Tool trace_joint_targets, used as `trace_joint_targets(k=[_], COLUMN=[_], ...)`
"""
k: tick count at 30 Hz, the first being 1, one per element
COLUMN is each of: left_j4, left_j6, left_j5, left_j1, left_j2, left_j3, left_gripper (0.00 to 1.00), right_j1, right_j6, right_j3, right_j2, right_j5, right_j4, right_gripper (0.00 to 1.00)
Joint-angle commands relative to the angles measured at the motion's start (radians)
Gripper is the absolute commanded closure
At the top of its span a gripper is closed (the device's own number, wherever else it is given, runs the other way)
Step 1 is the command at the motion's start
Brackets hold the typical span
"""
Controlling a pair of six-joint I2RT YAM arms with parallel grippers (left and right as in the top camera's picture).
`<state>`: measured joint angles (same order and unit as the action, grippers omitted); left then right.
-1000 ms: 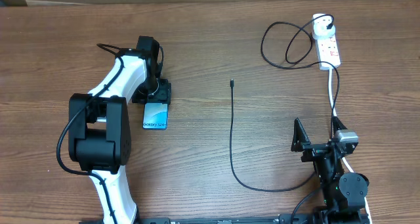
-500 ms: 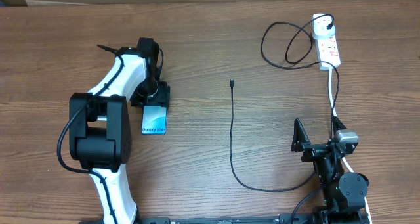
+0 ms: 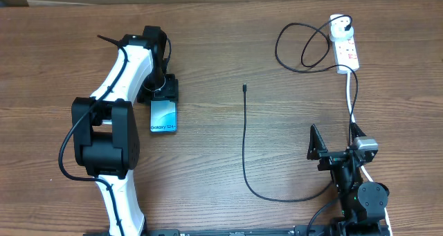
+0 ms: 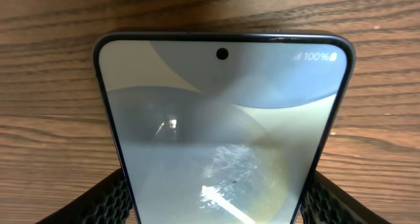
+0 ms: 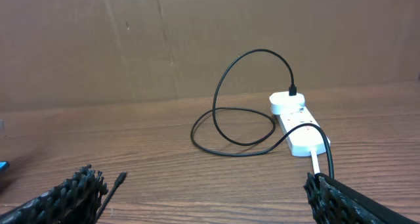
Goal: Plug charger to phone and switch on socket
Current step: 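Lift the phone with the left gripper and tilt it upright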
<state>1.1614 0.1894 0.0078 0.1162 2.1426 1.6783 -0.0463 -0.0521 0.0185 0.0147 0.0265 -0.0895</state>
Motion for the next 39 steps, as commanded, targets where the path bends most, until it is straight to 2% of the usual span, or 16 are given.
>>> trace_joint_targets(k=[1, 9, 15, 20, 33, 37, 39], left_j4=[0.008, 0.044, 0.077, 0.091, 0.095, 0.101, 0.108], left_j6=[0.037, 0.081, 0.096, 0.133, 0.134, 0.212, 0.259], left_j5=[0.061, 0.169, 0.273, 0.397, 0.748, 0.808, 0.835], left_j1=[-0.005, -0.006, -0.006, -0.010, -0.038, -0.039, -0.039], left_j2=[0.000, 0.000, 0.000, 0.000, 0.000, 0.000, 0.000], left_j3=[0.038, 0.054, 0.073, 0.077, 0.077, 0.077, 0.077], left_gripper=[0.35, 0.39, 0.39, 0.44, 0.78, 0.94, 0.96], right_j1=[-0.005, -0.005, -0.005, -0.005, -0.005, -0.005, -0.005], right_j6=[0.001, 0.001, 0.001, 0.001, 0.001, 0.001, 0.001], right_j3=[-0.010, -0.010, -0.010, -0.010, -0.010, -0.010, -0.010], right_j2=[-0.011, -0.011, -0.011, -0.011, -0.011, -0.011, -0.011], right_j5=[0.002, 0.002, 0.002, 0.002, 0.002, 0.002, 0.002], right_j4=[0.006, 0.006, 0.006, 0.006, 0.006, 0.006, 0.006], right_gripper=[0.00, 0.00, 0.00, 0.00, 0.00, 0.00, 0.00])
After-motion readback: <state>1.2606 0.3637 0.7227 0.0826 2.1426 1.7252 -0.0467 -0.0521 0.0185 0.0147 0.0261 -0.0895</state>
